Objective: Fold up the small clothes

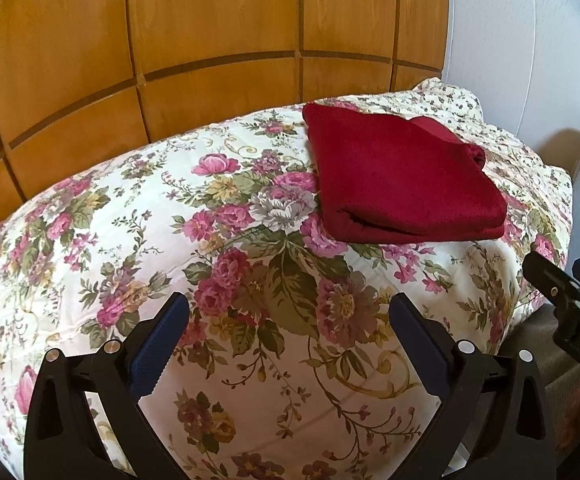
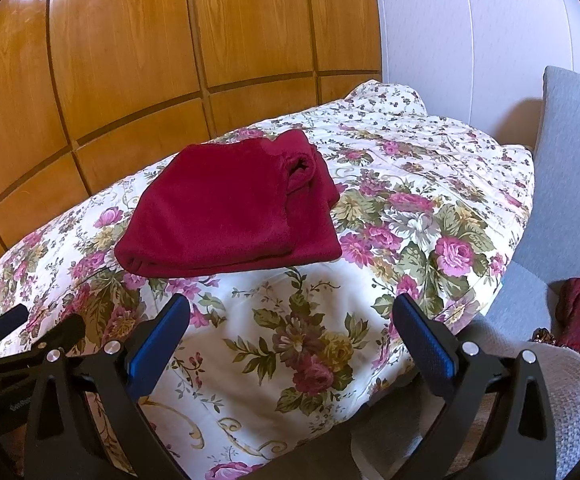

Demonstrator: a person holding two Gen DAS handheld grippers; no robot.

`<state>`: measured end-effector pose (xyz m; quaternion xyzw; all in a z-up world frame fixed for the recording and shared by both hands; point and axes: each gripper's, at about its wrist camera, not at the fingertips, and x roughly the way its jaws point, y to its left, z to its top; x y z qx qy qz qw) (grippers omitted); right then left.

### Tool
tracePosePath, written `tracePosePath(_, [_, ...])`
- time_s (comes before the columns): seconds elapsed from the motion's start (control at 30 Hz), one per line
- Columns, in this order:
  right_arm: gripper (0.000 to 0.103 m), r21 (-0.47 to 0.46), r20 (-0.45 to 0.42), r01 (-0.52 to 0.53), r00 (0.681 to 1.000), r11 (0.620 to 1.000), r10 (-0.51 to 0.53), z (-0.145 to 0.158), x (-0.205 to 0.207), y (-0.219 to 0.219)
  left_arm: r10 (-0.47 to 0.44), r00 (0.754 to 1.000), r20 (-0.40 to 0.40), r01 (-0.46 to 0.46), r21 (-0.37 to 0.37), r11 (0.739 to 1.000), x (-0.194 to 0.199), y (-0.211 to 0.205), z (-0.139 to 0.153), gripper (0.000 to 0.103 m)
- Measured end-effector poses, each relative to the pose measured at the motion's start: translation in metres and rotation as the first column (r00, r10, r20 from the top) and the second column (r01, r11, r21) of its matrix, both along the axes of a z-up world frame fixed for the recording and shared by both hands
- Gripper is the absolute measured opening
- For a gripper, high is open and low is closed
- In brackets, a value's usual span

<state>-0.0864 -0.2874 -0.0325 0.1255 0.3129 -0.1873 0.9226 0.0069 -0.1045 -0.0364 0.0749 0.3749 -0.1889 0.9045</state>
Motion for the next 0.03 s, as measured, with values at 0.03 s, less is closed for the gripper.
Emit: tracePosePath(0.03, [0.101,0.004,-0.001,0.000,1.000,1.000,0.000,0.0002,0.0011,-0.0024,0.001,1.000,-0.004,-0.001,0.003,1.000,0.0007,-0.0007,-0.0016,0.099])
